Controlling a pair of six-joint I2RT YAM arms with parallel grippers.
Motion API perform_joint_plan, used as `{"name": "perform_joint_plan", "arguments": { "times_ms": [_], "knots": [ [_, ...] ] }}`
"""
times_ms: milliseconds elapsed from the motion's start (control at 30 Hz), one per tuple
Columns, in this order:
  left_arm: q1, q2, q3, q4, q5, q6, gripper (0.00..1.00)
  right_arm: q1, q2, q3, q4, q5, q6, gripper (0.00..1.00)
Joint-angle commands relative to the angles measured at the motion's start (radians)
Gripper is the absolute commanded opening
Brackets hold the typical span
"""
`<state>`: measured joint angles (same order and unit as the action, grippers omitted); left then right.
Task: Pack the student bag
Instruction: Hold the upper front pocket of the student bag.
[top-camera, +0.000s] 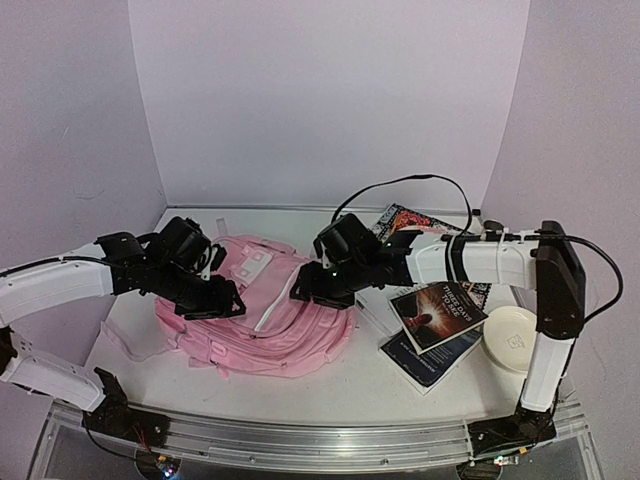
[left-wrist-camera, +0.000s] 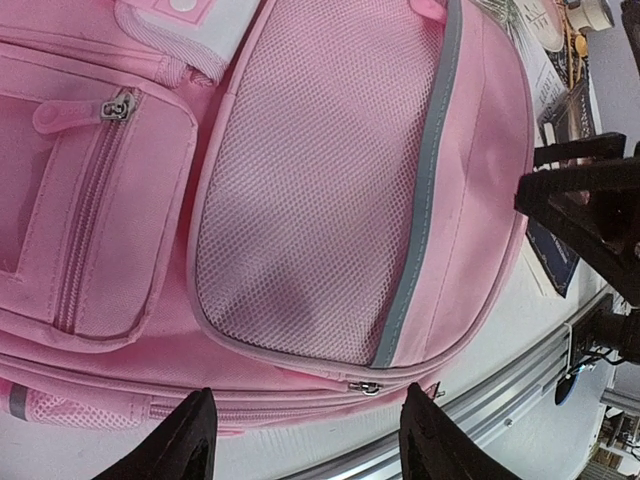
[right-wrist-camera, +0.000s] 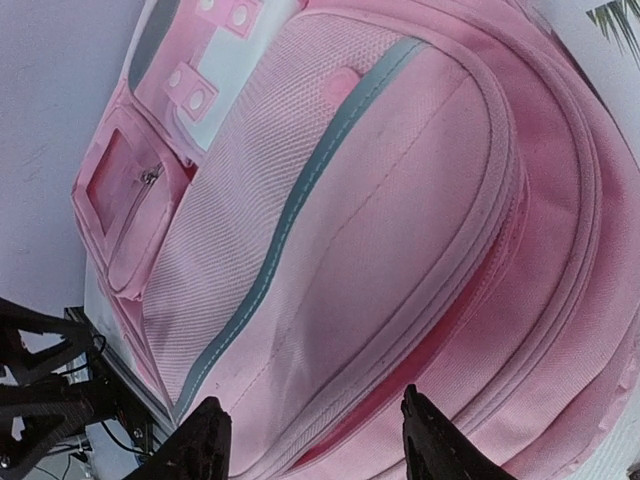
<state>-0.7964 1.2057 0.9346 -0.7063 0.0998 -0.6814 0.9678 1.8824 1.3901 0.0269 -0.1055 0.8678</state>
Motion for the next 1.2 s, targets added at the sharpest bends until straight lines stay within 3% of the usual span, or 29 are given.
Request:
{"name": "perform_joint_plan", "arguments": {
  "times_ms": [0, 233, 633, 1167],
  "knots": [
    [-0.034, 0.000, -0.009, 0.045, -0.040, -0.010, 0.63, -0.018, 0.035, 0.030, -0.007, -0.010, 0.065, 0.58],
    [-0.070, 0.053, -0.009, 0.065, -0.063, 0.005, 0.60, -0.033, 0.085, 0.018, 0.045, -0.087, 0.115, 0.50],
    [-0.098, 0.103, -0.046, 0.063, -0.089, 0.024, 0.56, -0.049, 0.097, 0.018, 0.158, -0.183, 0.169, 0.01],
    [-0.108, 0.142, -0.044, 0.094, -0.030, 0.147, 0.46, -0.089, 0.114, 0.050, 0.178, -0.253, 0.156, 0.00]
  ]
}}
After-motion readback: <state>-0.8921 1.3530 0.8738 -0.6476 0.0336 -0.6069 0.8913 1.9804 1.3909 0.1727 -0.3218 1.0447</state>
